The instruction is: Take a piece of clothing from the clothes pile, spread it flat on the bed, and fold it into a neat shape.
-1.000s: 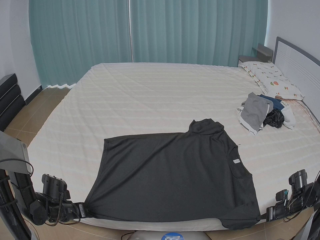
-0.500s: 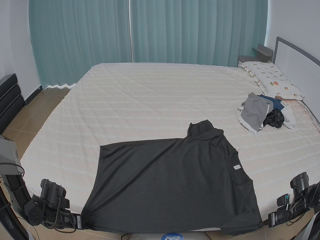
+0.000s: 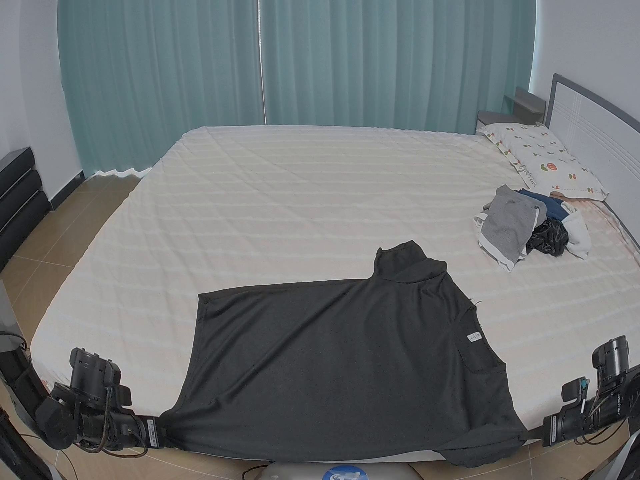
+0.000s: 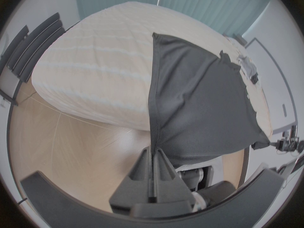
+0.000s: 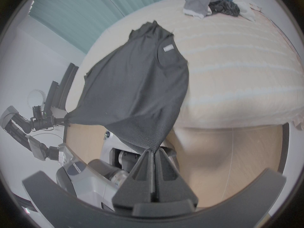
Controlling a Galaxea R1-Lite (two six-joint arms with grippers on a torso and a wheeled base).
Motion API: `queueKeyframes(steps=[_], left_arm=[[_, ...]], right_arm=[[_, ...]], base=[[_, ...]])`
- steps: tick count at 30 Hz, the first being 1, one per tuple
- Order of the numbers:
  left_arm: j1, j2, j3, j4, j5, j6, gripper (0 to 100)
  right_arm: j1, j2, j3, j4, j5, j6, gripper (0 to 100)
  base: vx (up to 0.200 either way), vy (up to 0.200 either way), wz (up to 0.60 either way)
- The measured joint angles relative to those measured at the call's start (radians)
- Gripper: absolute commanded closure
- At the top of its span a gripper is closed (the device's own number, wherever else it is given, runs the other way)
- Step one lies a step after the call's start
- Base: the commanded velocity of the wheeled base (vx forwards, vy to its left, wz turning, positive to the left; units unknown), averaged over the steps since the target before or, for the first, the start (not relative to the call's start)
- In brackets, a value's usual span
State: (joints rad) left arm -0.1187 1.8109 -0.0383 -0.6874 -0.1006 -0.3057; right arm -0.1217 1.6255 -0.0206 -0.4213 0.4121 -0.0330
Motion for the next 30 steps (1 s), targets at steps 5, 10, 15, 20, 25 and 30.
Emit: queueKeyframes(steps=[5,10,15,20,25,30], left_arm=[[0.006,-0.031,-0.045,0.0,-0.005,-0.092,100],[0.011,-0.042,-0.129,-0.001,-0.009,-0.282,100],[0.035,-0.044,-0.221,-0.003,-0.011,-0.422,100],[0.064,-0.028,-0.285,-0.004,-0.015,-0.478,100],[0.069,0.014,-0.308,-0.003,-0.015,-0.482,100],[0.069,0.055,-0.317,0.003,-0.014,-0.481,100]], right_arm=[[-0.008,-0.036,-0.029,-0.038,0.021,0.048,100],[-0.007,-0.045,-0.101,-0.06,0.028,0.128,100],[-0.006,-0.033,-0.19,-0.069,0.032,0.192,100],[-0.004,-0.004,-0.241,-0.094,0.033,0.225,100],[-0.004,0.031,-0.251,-0.147,0.03,0.23,100],[0.0,0.084,-0.255,-0.188,0.024,0.229,100]], base=[[0.0,0.0,0.0],[0.0,0.0,0.0],[0.0,0.0,0.0],[0.0,0.0,0.0],[0.0,0.0,0.0],[0.0,0.0,0.0]])
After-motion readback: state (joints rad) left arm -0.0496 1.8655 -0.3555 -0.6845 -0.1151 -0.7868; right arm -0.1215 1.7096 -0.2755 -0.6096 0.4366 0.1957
